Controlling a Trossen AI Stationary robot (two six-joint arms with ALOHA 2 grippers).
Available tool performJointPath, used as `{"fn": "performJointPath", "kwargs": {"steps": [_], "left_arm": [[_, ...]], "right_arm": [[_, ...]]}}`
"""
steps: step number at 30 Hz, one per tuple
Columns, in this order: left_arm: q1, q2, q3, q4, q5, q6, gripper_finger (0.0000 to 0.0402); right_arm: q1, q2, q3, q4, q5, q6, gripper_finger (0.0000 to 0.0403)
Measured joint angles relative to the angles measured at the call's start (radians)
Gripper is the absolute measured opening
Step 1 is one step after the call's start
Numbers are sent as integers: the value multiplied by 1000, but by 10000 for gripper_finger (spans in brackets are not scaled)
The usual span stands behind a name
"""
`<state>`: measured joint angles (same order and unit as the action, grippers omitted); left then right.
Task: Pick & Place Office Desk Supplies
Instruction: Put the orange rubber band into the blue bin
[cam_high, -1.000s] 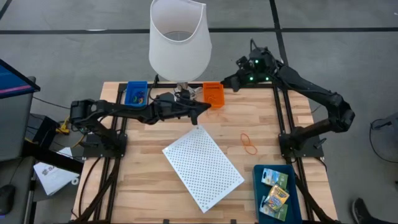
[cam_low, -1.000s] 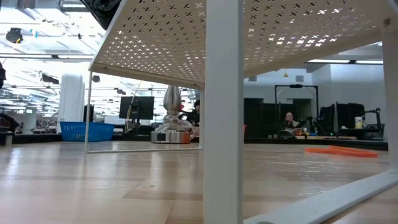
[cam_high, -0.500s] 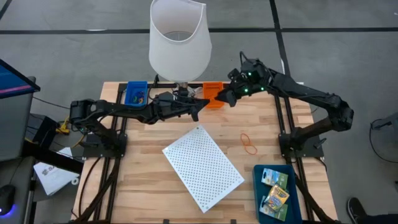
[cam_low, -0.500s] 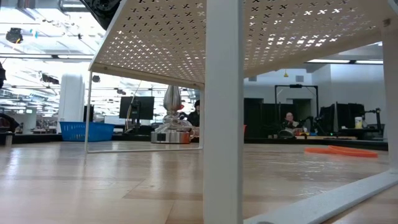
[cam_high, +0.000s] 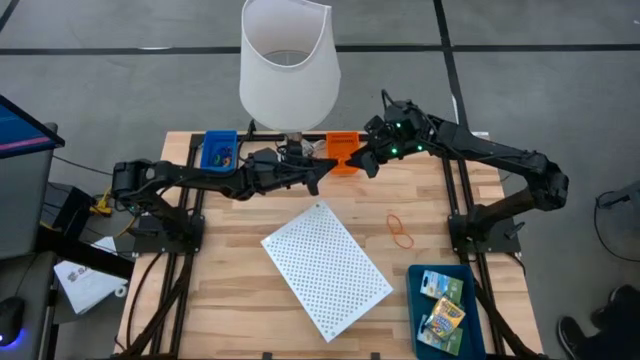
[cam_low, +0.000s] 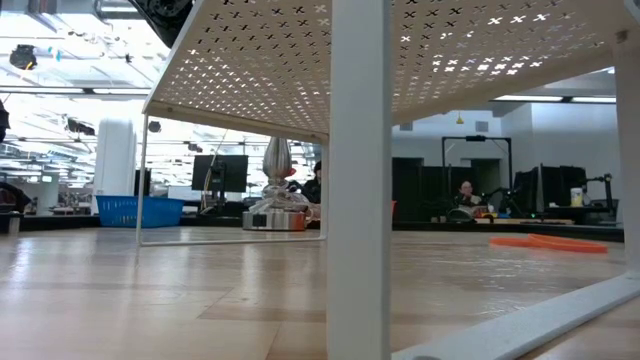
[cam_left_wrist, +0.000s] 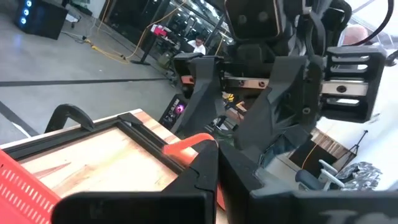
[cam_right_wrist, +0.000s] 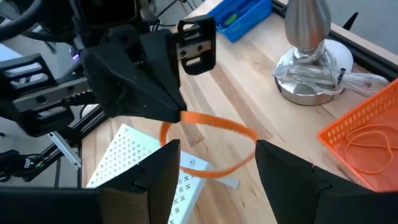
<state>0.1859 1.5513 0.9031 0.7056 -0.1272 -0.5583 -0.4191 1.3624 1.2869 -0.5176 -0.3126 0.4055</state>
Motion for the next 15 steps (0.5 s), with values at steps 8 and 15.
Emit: {"fn": "performJointPath", "kwargs": {"steps": [8,15], "left_arm": [[-29,0,0,18,0,0,0],[-32,0,0,18,0,-4,0]], "right_arm": [[0,0,0,1,21,-20,205],[37,0,0,28,-2,-25,205]]}}
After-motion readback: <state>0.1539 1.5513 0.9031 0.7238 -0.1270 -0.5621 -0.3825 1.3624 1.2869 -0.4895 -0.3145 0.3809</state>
